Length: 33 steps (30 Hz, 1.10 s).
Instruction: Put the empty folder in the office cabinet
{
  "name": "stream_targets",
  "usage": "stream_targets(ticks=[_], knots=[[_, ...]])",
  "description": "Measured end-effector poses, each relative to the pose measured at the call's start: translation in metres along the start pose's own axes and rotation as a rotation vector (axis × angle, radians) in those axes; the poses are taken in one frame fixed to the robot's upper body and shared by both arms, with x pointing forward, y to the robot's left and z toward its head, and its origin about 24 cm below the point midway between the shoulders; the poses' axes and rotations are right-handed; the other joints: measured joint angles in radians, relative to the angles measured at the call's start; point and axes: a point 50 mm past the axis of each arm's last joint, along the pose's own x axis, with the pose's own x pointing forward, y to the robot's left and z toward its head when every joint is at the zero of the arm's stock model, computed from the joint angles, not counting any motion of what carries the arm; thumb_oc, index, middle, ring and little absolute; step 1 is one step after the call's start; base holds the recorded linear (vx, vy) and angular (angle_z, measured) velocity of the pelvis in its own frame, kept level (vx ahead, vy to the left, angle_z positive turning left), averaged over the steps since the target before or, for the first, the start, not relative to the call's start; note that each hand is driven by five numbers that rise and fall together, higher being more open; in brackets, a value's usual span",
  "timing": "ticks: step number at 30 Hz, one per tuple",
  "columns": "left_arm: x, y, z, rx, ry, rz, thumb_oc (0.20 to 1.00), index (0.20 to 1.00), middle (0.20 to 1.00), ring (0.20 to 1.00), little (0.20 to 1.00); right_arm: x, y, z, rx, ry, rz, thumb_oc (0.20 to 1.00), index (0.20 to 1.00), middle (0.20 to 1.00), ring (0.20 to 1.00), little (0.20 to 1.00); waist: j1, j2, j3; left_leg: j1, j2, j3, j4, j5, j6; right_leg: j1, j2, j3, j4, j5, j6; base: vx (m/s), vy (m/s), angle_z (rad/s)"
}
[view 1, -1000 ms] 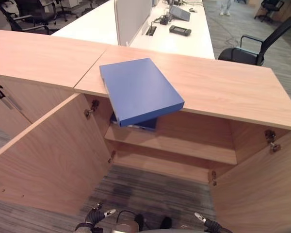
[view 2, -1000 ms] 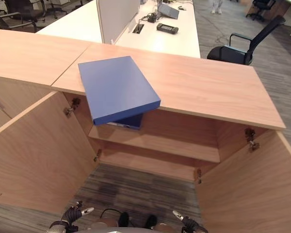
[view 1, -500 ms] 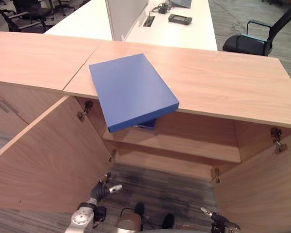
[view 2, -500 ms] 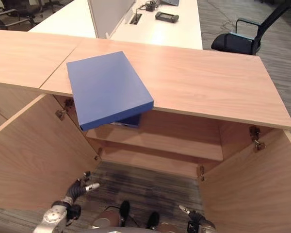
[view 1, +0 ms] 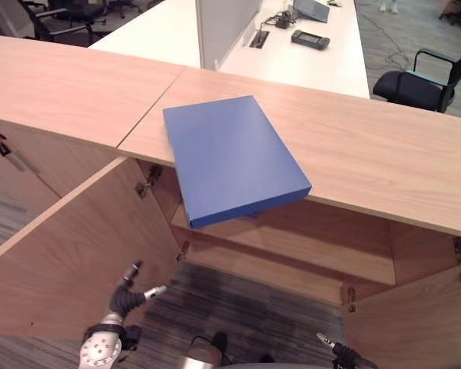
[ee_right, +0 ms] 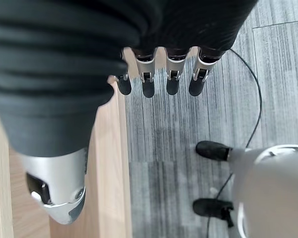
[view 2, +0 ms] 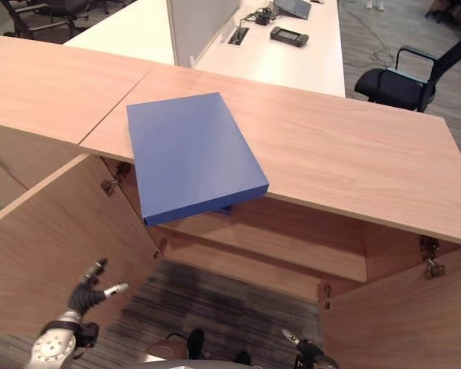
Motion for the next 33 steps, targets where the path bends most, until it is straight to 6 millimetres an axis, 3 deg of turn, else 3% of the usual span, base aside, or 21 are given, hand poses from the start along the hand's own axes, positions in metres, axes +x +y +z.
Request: stream_targets(ticks=[2,8,18,27,33], knots=[[0.004,0.012,0.010,0.118,-0.070,0.056,1.000,1.000,1.000,1.000,1.000,-0.001,0.001,-0.009,-0.001,0.016,0.001,1.000,1.000,1.000,1.000,1.000,0.000,-0.013,0.003,-0.004,0.002,-0.001,0.000,-0.005,-0.007,-0.006,0.001,0.000,0.000,-0.001,0.000,0.00,0.000,0.00],[0.013,0.023,0.029,0.300,-0.206,0.082,1.000,1.000,1.000,1.000,1.000,-0.003,-0.001,-0.021,-0.005,0.039,-0.018,1.000,1.000,1.000,1.000,1.000,-0.011,-0.049,-0.004,-0.005,0.003,0.006,-0.001,-0.005,-0.006,-0.008,0.001,0.007,0.000,0.002,0.004,0.01,0.006,-0.04],[0.020,0.018,0.063,0.467,-0.419,0.085,1.000,1.000,1.000,1.000,1.000,-0.002,0.003,-0.016,-0.010,0.016,-0.023,1.000,1.000,1.000,1.000,1.000,-0.022,-0.034,-0.004,0.009,0.002,0.028,0.000,-0.004,0.001,-0.006,-0.001,0.029,0.000,0.005,0.007,0.02,0.012,-0.07],[0.033,-0.001,0.106,0.710,-0.702,-0.042,1.000,1.000,1.000,1.000,1.000,0.000,0.011,-0.005,-0.041,-0.013,-0.012,1.000,1.000,1.000,1.000,1.000,-0.070,-0.012,-0.051,0.034,0.002,0.043,-0.001,-0.012,-0.002,0.011,-0.002,0.047,0.000,0.005,0.007,0.02,0.024,-0.06],[0.033,-0.007,0.118,0.792,-0.792,-0.060,1.000,1.000,1.000,1.000,1.000,0.000,0.011,-0.004,-0.045,-0.015,-0.021,1.000,1.000,1.000,1.000,1.000,-0.093,-0.010,-0.073,0.039,0.004,0.059,-0.001,-0.013,0.000,0.010,-0.001,0.062,0.000,0.010,0.006,0.02,0.025,-0.08]])
